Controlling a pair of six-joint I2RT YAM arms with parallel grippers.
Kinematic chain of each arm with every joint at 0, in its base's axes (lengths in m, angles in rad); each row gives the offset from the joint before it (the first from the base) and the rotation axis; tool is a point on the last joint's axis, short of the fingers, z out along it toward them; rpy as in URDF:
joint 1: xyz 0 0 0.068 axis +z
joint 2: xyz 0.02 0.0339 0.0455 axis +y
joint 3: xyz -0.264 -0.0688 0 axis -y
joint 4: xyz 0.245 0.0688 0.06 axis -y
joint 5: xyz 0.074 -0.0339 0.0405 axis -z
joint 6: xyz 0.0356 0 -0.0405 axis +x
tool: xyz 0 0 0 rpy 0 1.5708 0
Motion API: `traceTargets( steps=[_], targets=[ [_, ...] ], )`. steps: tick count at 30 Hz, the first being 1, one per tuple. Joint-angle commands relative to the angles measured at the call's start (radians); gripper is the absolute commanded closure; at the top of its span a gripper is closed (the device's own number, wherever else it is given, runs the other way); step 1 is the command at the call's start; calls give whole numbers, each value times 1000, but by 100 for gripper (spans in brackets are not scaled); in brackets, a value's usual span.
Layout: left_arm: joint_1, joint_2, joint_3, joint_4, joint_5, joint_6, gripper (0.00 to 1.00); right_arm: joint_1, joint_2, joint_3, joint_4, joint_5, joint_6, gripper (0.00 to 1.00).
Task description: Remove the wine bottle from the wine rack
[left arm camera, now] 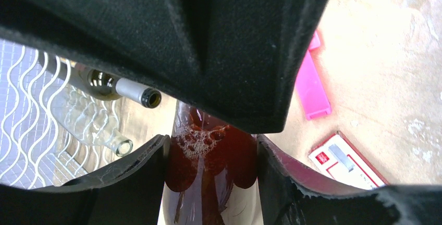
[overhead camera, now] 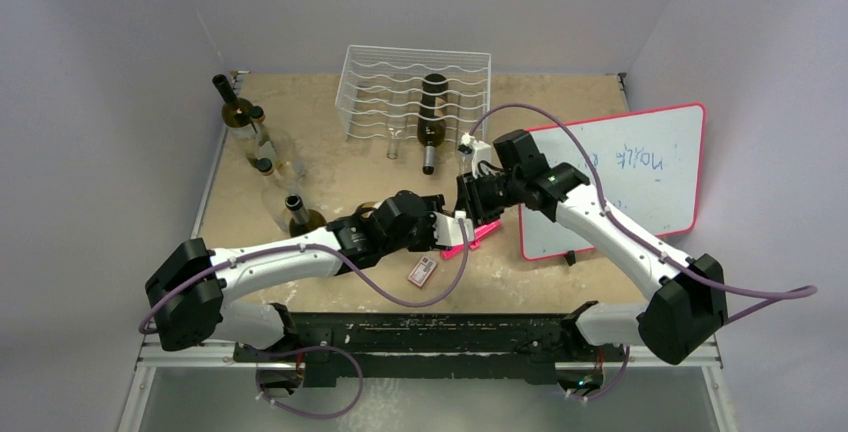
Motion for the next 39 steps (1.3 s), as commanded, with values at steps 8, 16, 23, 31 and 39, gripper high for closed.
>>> traceTargets(
  steps=[8,16,23,31,39],
  targets=[
    [120,-138,-68,349,-77,-219,100,-108,47,391,123,113,17,17],
    [283,-147,-3,468,-93,-423,100,-202,143,581,176,188,32,7],
    [462,-104,147,476,-79,-554,100,-199,177,455,323,133,58,8],
    [688,-25,307,473,49,-679,100,-180,224,409,357,120,61,7],
    [735,4,389,426,57,-646,100,-154,264,401,369,117,60,7]
  ],
)
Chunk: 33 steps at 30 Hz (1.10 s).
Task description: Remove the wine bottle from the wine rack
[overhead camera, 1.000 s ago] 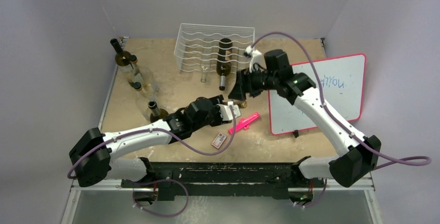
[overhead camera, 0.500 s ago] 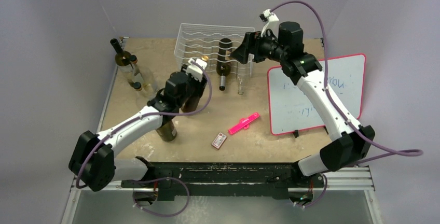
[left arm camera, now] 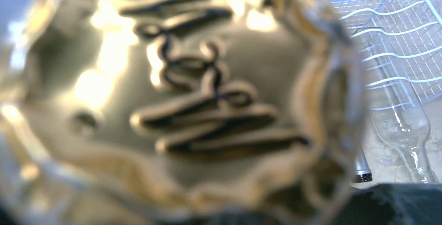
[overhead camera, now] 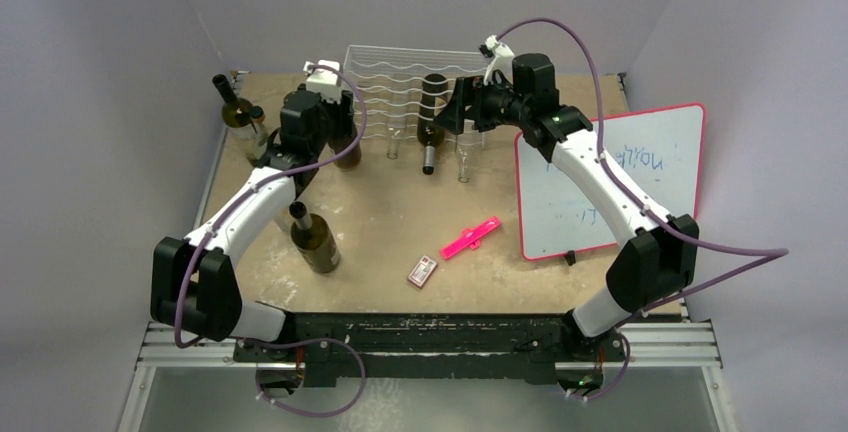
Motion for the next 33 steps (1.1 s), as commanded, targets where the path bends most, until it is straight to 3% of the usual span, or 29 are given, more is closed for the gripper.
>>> traceTargets(
  steps=[1,9,22,31,33],
  targets=[
    [2,-61,166,261,8,10,100,17,5,5,61,-33,4,7],
    [130,-55,154,303,67,-33,100,105,75,23,71,-14,4,7],
    [159,-22,56,368,88,-5,100,180,233,70,117,-29,34,8],
    [160,-20,-10,387,68,20,100,211,356,131,165,159,240,14],
    [160,-29,-25,383,55,29,95,225,380,136,205,228,287,15]
  ],
)
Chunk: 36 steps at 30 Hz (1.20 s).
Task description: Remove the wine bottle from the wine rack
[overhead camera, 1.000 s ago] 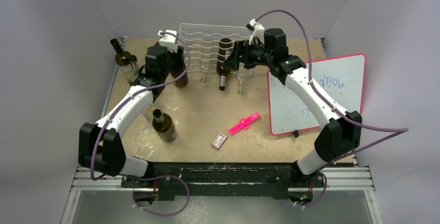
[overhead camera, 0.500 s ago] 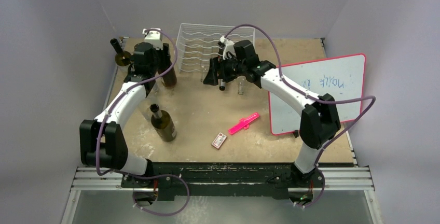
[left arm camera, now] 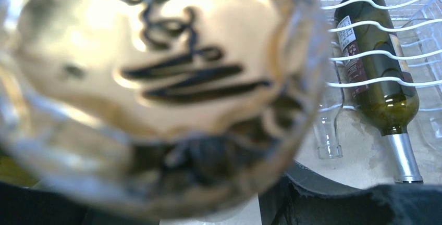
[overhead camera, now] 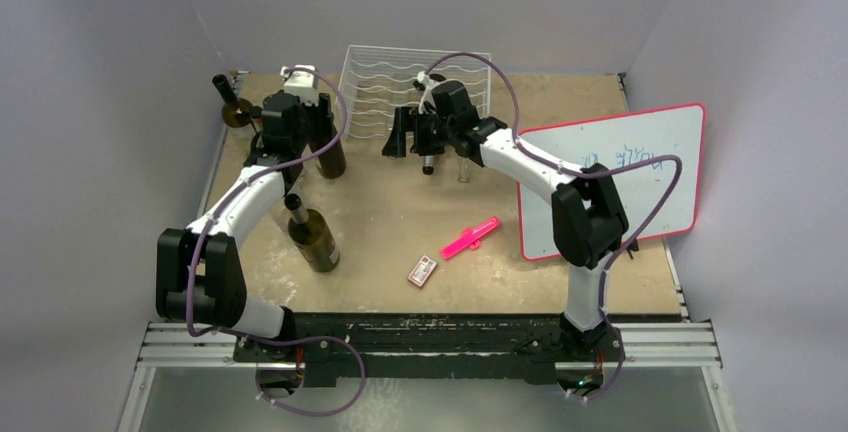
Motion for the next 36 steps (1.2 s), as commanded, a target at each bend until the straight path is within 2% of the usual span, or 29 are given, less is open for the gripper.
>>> traceTargets(
  steps=[1,7,12,14,18,22,25,30,34,36],
  targets=[
    [4,-85,22,326,-32,36,94,30,39,60,110,183,150,17],
    [4,-122,-16,327,-53,64,90,67,107,70,148,403,225,22],
    [4,-135,-21,305,-61,85,93,71,164,80,168,474,237,25],
    [4,-144,-20,304,-76,81,90,74,185,94,170,503,238,25],
    [6,-154,-28,313,-74,82,61,80,229,122,185,553,252,25],
    [5,-169,-34,320,-54,65,41,95,275,167,181,581,252,25],
    [6,-179,-24,309,-39,58,31,103,309,195,175,600,254,25],
    [6,-203,-15,288,-37,50,25,109,354,220,174,631,266,25],
    [5,-233,-33,305,-30,52,1,110,384,238,173,653,273,27],
    [6,-249,-34,304,-18,52,0,112,399,252,171,658,269,30]
  ],
)
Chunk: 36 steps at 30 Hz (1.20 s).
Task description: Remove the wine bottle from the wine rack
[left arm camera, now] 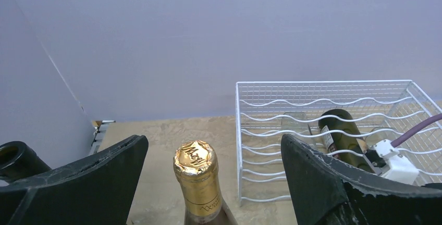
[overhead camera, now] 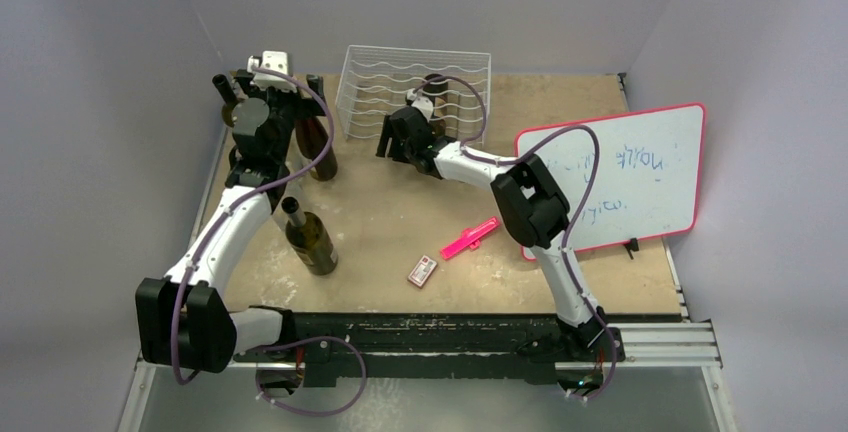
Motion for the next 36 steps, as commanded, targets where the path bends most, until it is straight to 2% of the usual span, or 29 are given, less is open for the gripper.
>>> traceTargets(
  steps=[1,12,19,23,28,36],
  targets=[
    [4,-49,16,54,35,1,0,6,18,63,22,57,11,31],
    [-1,-187,-24,80,96,-1,0,15,43,71,54,92,-30,43],
    [-73,-233,-41,63,126,93,0,43,5,63,62,77,-73,64],
    [-131,-260,-59,51,108,158,0,82,-103,-59,95,36,-66,75],
    [-168,-282,-77,51,117,196,0,124,-242,-196,85,-39,-43,83],
    [-214,-294,-82,22,290,252,10,143,-483,-448,43,-226,-39,95]
  ],
)
